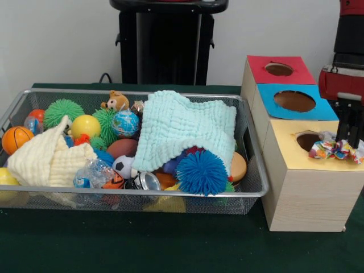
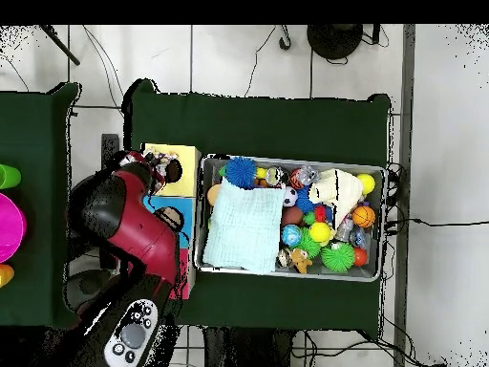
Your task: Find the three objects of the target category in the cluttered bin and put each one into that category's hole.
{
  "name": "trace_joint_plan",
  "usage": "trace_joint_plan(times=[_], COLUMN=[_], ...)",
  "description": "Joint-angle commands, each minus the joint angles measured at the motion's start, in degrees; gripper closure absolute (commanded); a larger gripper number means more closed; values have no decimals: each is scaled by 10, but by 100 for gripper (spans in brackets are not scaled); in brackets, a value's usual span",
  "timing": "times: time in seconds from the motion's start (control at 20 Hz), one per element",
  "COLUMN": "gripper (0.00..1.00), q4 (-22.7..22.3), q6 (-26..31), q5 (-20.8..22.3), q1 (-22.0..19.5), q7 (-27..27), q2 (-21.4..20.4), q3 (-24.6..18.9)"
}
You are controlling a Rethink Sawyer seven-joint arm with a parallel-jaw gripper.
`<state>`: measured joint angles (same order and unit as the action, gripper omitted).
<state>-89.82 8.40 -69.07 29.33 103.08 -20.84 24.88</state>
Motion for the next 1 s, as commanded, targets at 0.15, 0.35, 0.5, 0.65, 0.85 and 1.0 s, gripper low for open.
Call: trace_joint_plan(times=[0.15, 0.35, 0.5, 0.65, 0.85, 1.0], gripper=[100, 100, 100, 100, 100, 100], q4=[-70, -95, -108, -111, -112, -120], q6=[-87, -87, -88, -82, -77, -77], q5=[100, 136, 158, 169, 177, 184], q1=[-79, -97, -108, -109, -109, -115], q7=[75, 88, 97, 106, 117, 120], q2=[-25, -46, -57, -61, -63, -69], q3=[-191, -203, -211, -207, -202, -205])
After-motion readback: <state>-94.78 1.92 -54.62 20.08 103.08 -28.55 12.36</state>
